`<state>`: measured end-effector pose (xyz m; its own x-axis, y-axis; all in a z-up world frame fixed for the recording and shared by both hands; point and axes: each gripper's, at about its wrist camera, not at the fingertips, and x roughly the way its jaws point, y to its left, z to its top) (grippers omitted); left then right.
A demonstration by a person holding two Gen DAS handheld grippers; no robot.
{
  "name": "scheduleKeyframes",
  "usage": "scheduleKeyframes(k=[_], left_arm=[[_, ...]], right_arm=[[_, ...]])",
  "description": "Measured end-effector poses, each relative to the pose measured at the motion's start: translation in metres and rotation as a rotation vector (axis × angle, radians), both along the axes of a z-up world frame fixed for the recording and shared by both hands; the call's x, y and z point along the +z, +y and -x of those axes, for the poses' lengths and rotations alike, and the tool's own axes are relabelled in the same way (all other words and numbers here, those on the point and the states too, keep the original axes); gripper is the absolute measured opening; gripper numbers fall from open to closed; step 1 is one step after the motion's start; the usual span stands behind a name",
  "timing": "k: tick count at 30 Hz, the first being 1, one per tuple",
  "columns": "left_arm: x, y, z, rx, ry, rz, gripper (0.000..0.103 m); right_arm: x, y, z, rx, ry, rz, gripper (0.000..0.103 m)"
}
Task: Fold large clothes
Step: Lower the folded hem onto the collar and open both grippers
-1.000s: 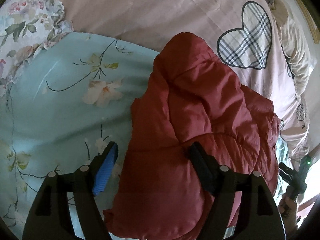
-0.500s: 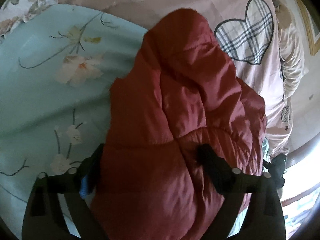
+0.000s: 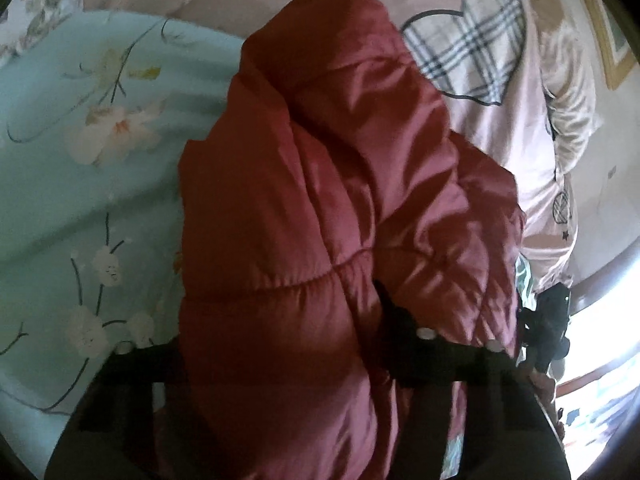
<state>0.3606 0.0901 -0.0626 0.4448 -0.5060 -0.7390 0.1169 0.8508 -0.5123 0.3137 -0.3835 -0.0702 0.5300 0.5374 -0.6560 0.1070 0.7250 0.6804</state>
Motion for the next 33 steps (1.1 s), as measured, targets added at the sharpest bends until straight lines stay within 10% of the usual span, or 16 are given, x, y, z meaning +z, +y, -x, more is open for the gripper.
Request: scheduleKeyframes(k=[13, 33], left_arm=[[0.045, 0.012, 0.082, -0.079, -0.060, 0.033, 0.040], [0.032, 0.039, 0.183, -0.083, 0.018, 0.044, 0.042]], right_arm=[[0.048, 0.010, 0.091, 0.042, -0.028, -0.012, 0.040], [0.024, 0.015, 0.205, 0.008, 0.020, -0.095, 0.046]])
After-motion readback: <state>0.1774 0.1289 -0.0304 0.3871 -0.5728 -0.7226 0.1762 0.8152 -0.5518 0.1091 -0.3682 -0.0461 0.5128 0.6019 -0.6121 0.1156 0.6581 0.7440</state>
